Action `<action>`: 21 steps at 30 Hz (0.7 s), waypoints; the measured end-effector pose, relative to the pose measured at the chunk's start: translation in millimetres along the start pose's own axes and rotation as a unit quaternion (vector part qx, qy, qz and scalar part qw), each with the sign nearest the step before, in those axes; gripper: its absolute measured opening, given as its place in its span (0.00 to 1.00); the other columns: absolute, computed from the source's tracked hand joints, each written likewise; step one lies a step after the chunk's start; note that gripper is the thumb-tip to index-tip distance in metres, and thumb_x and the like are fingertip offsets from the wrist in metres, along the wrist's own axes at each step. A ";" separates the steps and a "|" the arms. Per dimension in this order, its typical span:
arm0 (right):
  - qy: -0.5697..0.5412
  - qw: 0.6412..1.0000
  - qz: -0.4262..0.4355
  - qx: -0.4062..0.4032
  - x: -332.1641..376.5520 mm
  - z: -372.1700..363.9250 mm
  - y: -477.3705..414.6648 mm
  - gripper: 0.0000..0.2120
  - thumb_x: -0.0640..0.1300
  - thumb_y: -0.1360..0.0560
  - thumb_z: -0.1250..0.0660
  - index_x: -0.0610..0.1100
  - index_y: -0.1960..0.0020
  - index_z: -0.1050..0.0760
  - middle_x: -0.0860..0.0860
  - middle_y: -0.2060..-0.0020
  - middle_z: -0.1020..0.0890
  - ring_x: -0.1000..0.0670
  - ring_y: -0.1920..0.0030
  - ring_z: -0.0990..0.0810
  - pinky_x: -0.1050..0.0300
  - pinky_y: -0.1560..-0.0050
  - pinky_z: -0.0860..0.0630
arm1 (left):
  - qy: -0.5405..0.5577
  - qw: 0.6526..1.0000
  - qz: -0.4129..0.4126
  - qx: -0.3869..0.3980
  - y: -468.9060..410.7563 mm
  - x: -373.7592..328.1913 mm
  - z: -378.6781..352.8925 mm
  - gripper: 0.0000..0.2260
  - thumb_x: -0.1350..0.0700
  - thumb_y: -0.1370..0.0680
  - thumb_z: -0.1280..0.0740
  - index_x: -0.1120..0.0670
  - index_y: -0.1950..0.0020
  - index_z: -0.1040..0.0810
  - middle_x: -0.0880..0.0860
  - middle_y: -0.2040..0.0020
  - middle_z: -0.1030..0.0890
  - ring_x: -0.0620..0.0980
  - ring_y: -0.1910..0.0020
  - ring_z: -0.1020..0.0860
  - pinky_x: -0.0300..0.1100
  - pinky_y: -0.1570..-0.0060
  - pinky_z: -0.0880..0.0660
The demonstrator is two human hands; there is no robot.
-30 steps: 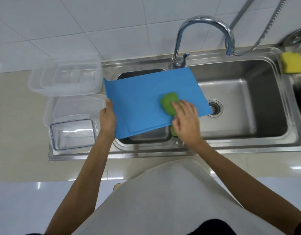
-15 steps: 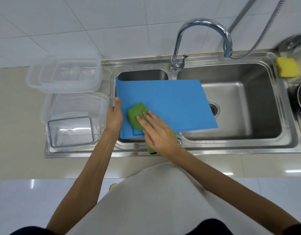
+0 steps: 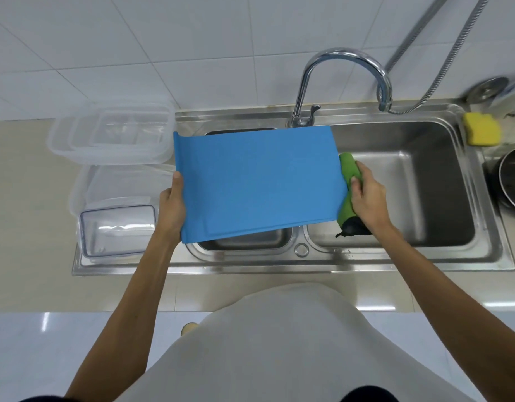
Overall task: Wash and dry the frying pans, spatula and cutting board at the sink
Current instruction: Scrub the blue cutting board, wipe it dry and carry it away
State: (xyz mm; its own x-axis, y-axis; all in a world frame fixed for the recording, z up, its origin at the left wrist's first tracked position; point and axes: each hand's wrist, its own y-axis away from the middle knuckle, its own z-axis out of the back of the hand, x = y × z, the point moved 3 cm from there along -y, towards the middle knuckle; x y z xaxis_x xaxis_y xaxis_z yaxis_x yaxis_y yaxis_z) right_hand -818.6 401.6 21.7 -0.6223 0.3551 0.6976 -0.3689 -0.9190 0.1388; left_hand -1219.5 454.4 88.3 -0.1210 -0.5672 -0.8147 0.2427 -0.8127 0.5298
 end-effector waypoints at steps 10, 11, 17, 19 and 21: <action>-0.198 0.965 -0.172 0.012 -3.3 2.6 -38.2 0.18 0.45 0.22 0.43 0.52 0.36 0.23 0.49 0.44 0.17 0.44 0.44 0.18 0.43 0.40 0.21 | -0.074 0.993 -0.050 0.075 -2.7 -13.1 6.8 0.24 0.35 0.19 0.45 0.52 0.49 0.20 0.48 0.51 0.16 0.50 0.49 0.16 0.46 0.50 0.19; -0.236 0.952 -0.193 0.000 -0.7 7.1 -37.5 0.16 0.44 0.22 0.43 0.51 0.38 0.23 0.49 0.47 0.16 0.44 0.47 0.17 0.46 0.44 0.19 | -0.080 0.992 -0.054 0.084 -1.0 -12.9 4.0 0.23 0.36 0.18 0.46 0.51 0.48 0.20 0.47 0.51 0.16 0.47 0.51 0.16 0.44 0.52 0.19; -0.395 0.884 -0.247 -0.046 8.4 24.6 -23.6 0.14 0.37 0.20 0.43 0.50 0.44 0.21 0.51 0.54 0.14 0.49 0.54 0.17 0.56 0.57 0.20 | -0.114 0.971 -0.065 0.199 1.3 -2.7 -10.6 0.26 0.38 0.17 0.50 0.50 0.28 0.28 0.43 0.38 0.20 0.39 0.41 0.20 0.38 0.39 0.23; -0.450 0.858 -0.242 -0.059 7.9 30.8 -19.6 0.15 0.36 0.20 0.43 0.48 0.41 0.22 0.50 0.52 0.13 0.49 0.54 0.15 0.54 0.55 0.18 | -0.118 0.965 -0.057 0.228 -4.8 8.2 -12.7 0.28 0.36 0.19 0.51 0.48 0.25 0.31 0.42 0.34 0.22 0.39 0.37 0.23 0.40 0.35 0.26; -0.506 0.823 -0.248 -0.073 7.2 34.1 -15.9 0.16 0.39 0.20 0.42 0.47 0.36 0.23 0.47 0.48 0.13 0.46 0.49 0.14 0.51 0.52 0.17 | -0.044 0.966 -0.032 0.253 -6.4 14.6 -18.4 0.26 0.38 0.18 0.53 0.48 0.26 0.31 0.45 0.34 0.21 0.44 0.35 0.23 0.39 0.39 0.24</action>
State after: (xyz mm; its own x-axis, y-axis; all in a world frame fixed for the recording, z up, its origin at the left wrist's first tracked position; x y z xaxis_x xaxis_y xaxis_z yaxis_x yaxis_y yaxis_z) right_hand -793.6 413.0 48.4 0.4960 0.2882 0.8191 -0.5301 -0.6466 0.5485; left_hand -1205.0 453.8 68.7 -0.2069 -0.5046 -0.8382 -0.2666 -0.7952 0.5446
